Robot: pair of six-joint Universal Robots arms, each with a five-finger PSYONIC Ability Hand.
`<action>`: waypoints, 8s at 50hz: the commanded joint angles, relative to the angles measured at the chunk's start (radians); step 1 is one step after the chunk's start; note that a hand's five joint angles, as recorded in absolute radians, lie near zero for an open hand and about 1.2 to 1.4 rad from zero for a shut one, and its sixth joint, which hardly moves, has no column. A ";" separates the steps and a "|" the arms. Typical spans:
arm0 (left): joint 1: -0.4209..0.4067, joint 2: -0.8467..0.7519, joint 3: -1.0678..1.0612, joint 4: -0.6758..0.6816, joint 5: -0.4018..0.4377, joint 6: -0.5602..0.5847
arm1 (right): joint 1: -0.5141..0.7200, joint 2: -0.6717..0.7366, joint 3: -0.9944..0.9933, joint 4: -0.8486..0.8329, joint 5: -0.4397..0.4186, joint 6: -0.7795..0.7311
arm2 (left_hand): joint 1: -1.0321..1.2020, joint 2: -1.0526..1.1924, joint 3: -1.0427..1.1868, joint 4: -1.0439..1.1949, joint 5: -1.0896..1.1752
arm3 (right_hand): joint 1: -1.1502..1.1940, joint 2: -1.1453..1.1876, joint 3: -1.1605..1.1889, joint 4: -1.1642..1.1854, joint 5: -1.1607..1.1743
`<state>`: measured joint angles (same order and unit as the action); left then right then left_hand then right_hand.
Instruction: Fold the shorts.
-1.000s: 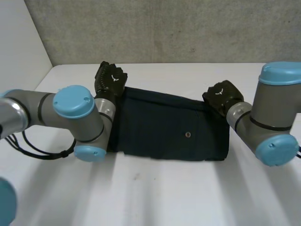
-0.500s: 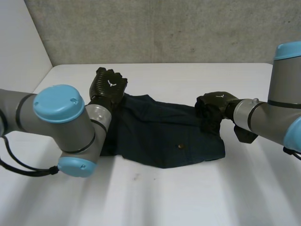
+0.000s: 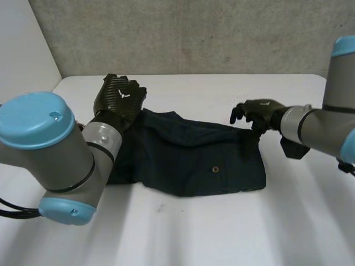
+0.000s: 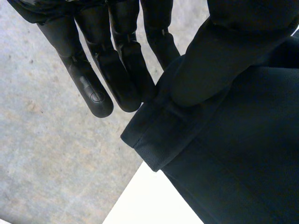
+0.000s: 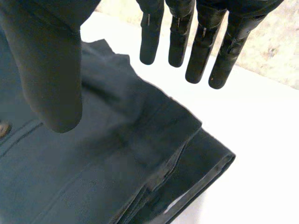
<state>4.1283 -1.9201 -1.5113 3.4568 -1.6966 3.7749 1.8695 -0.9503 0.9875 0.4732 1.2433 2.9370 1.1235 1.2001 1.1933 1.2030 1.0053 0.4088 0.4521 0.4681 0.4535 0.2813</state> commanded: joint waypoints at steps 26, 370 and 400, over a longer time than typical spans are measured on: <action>-0.071 0.288 -0.165 -0.022 -0.015 0.005 | 0.013 0.047 0.007 -0.015 0.034 -0.070 | 0.273 0.196 0.203 0.193 0.216 | 0.539 0.496 0.480 0.495 0.492; -0.069 0.027 -0.156 0.038 -0.057 -0.497 | -0.495 -0.226 0.740 -0.610 -0.248 -0.547 | -0.913 -0.989 -0.983 -0.992 -0.969 | 0.987 0.944 0.928 0.943 0.940; -0.065 0.036 -0.152 0.059 -0.129 -0.503 | 0.361 -0.054 0.353 -0.209 -0.214 -0.894 | -0.919 -0.995 -0.989 -0.998 -0.975 | 0.987 0.944 0.928 0.943 0.940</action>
<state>4.0623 -1.8843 -1.6654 3.5066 -1.8087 3.2719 2.1991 -1.0551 1.3376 0.2689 1.0339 2.0391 0.1993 0.2041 0.2159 0.2063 0.0476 0.9956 1.1791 1.1860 1.1929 0.9949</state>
